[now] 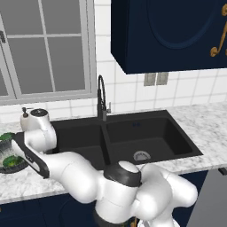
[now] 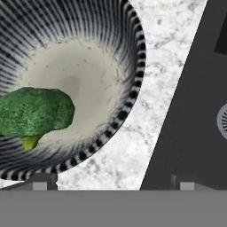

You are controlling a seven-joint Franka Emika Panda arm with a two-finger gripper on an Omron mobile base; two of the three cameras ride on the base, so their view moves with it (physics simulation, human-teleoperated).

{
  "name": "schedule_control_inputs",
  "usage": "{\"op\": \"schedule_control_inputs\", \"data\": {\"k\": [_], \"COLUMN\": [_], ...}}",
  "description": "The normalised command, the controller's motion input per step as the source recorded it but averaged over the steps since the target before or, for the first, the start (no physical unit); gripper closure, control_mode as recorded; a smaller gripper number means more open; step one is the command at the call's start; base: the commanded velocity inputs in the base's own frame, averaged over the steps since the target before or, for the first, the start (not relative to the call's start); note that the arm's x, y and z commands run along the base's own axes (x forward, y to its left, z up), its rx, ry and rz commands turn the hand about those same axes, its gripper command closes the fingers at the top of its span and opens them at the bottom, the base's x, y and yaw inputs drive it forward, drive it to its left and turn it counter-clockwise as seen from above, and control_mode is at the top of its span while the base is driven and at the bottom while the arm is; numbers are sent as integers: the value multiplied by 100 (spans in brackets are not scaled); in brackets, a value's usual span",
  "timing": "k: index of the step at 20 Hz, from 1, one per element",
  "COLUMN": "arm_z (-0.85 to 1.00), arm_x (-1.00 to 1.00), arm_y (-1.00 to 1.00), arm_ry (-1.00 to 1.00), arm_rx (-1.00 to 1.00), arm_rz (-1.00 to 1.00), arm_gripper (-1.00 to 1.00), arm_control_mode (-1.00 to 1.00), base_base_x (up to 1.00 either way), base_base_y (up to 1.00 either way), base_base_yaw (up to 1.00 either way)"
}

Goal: Pick the broccoli from the sink and place it in the bowl. Then pick the bowl and place it in the microwave. Then close the microwave door and press the start button.

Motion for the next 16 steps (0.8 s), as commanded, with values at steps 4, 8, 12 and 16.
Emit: {"op": "schedule_control_inputs", "data": {"k": [4,8,12,16], "arm_z": [-15,-28,-24,-26], "arm_x": [53,40,34,5], "arm_y": [27,28,31,2], "arm_ry": [0,0,1,2], "arm_rx": [4,1,1,0], "arm_rz": [-8,-7,-8,-2], "arm_gripper": [-100,-100,-100,100], "arm_control_mode": [-100,-100,-100,-100], "base_base_x": [0,0,0,0], "base_base_y": [0,0,0,0], "base_base_yaw": [0,0,0,0]}}
